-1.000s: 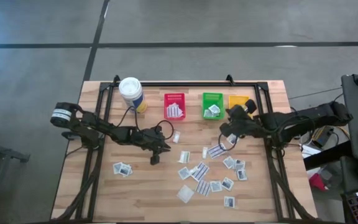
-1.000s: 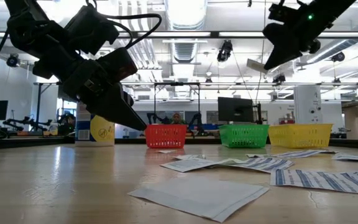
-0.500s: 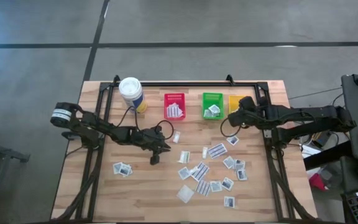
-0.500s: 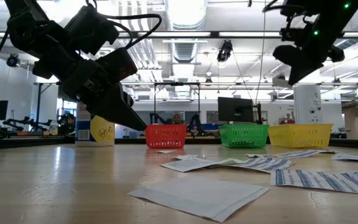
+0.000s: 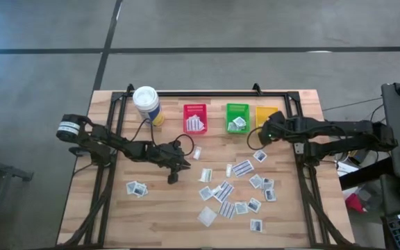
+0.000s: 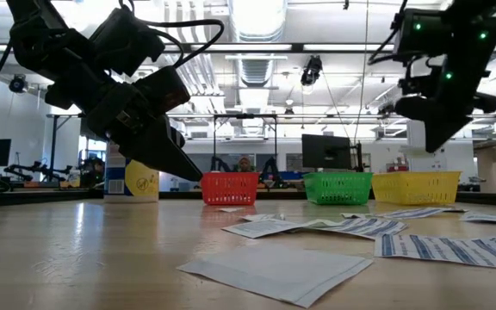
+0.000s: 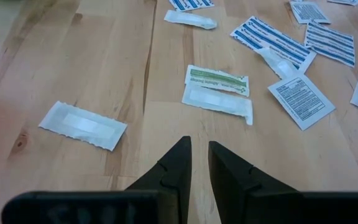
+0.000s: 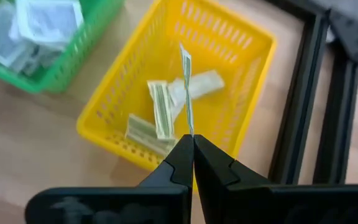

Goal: Pick & Place First Aid Supplies
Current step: Put the green bandage in the yellow bin

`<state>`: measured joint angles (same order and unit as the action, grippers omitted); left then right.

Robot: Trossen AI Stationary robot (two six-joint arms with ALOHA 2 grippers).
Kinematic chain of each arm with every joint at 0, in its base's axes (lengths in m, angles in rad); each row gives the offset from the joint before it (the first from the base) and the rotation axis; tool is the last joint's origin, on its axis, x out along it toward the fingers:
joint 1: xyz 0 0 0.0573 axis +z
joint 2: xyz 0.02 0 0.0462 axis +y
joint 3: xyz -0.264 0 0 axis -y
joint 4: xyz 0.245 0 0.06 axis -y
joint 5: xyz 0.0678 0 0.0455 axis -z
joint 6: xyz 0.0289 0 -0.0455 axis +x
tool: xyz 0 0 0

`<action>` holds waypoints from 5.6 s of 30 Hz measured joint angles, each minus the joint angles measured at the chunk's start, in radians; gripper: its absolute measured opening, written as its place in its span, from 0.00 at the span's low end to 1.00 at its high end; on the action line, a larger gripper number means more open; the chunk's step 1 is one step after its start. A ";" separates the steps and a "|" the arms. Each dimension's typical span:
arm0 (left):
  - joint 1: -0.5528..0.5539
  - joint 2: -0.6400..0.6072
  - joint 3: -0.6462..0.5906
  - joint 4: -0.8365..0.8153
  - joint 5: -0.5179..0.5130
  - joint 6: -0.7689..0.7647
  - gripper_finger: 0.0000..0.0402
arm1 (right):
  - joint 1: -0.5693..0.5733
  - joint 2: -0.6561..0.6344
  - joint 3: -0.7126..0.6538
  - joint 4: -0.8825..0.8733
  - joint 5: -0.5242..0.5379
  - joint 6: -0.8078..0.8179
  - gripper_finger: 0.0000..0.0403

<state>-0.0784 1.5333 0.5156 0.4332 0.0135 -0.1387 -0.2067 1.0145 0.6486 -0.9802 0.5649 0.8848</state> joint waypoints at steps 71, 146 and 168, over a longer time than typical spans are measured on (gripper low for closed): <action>0.000 0.000 0.000 0.000 0.000 0.008 0.16 | -0.061 -0.016 -0.169 0.331 -0.048 0.028 0.27; 0.012 0.221 0.003 0.144 -0.287 -0.017 0.16 | 0.347 0.636 0.265 0.910 -0.209 -0.135 0.11; 0.018 0.290 0.038 0.290 -0.353 0.029 0.16 | 0.348 0.664 0.289 0.911 -0.233 -0.130 0.11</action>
<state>-0.0601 1.8236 0.5532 0.7232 -0.3394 -0.1101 0.1417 1.6783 0.9371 -0.0692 0.3318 0.7547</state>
